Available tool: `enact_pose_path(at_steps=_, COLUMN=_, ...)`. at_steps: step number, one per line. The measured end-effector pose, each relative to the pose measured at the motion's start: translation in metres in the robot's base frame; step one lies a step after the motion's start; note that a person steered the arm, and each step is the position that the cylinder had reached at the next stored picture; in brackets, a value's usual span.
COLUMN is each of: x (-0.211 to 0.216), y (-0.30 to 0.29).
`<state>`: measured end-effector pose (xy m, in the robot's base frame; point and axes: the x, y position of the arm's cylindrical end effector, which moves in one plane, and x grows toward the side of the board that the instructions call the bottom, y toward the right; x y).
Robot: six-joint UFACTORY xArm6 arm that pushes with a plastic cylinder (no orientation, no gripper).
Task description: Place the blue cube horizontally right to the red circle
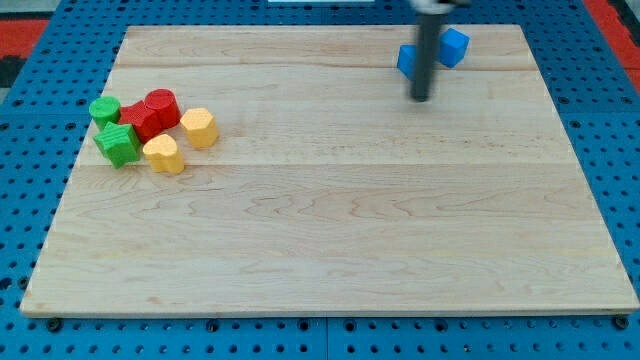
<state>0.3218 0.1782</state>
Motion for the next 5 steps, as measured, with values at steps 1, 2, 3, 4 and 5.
enact_pose_path(at_steps=1, x=-0.062, y=0.097)
enact_pose_path(at_steps=2, x=-0.103, y=0.05)
enact_pose_path(at_steps=3, x=-0.08, y=-0.055)
enact_pose_path(at_steps=4, x=-0.043, y=-0.166)
enact_pose_path(at_steps=5, x=-0.054, y=-0.17)
